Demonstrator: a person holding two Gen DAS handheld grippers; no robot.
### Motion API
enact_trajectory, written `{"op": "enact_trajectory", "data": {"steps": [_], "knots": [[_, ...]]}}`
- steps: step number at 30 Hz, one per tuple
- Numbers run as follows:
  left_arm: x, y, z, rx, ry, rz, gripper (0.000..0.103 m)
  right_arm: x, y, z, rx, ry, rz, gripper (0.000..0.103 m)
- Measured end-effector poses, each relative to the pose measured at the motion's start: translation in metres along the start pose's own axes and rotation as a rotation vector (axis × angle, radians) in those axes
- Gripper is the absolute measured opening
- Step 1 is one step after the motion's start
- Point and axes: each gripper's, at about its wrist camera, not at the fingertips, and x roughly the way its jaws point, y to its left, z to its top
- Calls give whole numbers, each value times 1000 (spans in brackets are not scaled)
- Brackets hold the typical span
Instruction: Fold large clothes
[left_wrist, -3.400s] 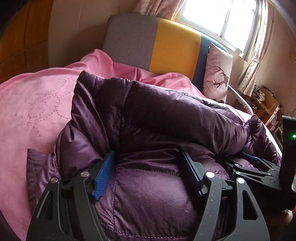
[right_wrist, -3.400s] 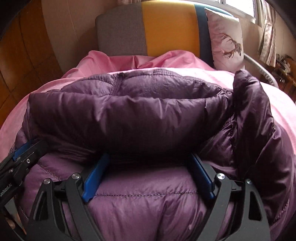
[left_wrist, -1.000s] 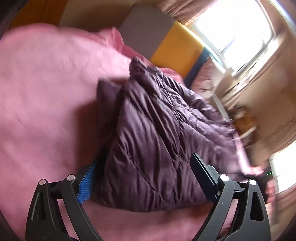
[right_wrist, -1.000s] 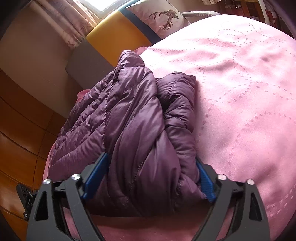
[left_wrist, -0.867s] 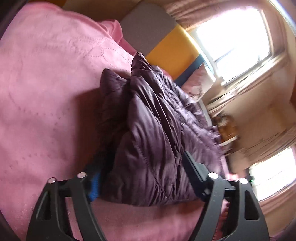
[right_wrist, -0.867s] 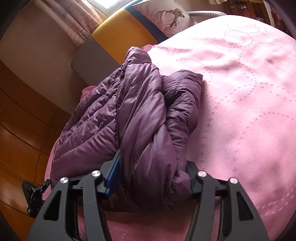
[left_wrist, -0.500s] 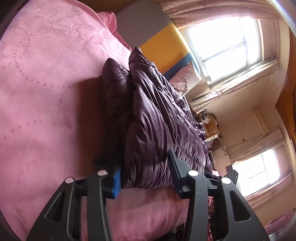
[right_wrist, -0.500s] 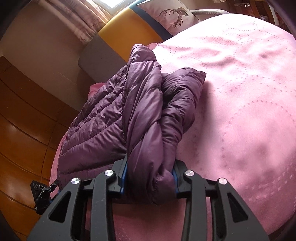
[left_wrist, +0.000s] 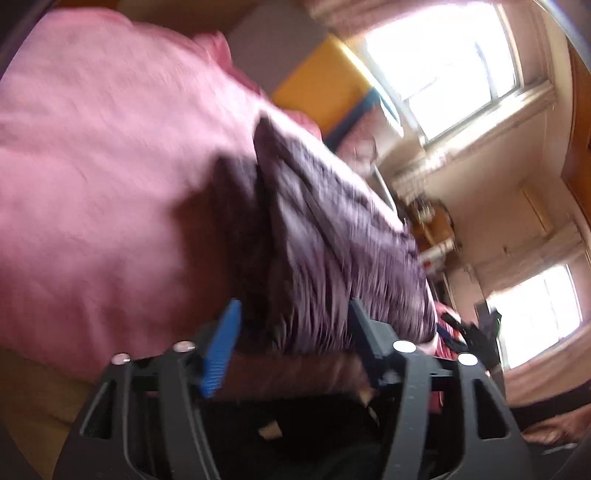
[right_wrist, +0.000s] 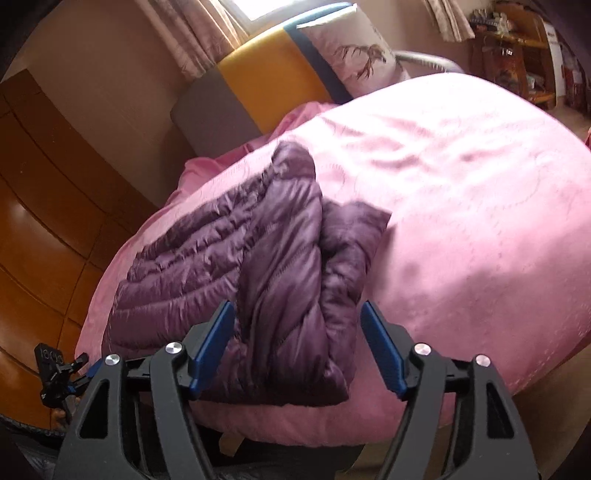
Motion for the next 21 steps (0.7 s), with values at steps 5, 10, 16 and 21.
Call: {"op": "enact_trajectory", "data": {"steps": [5, 10, 16, 21], "knots": [[1, -21, 37, 29, -167, 39, 79, 13, 54, 17, -111, -93, 7, 88], [64, -68, 61, 106, -175, 69, 79, 60, 95, 26, -208, -93, -87, 92], [128, -68, 62, 230, -129, 289, 79, 114, 69, 29, -150, -5, -227, 91], [147, -26, 50, 213, -101, 325, 82, 130, 34, 18, -116, 6, -166, 92]]}}
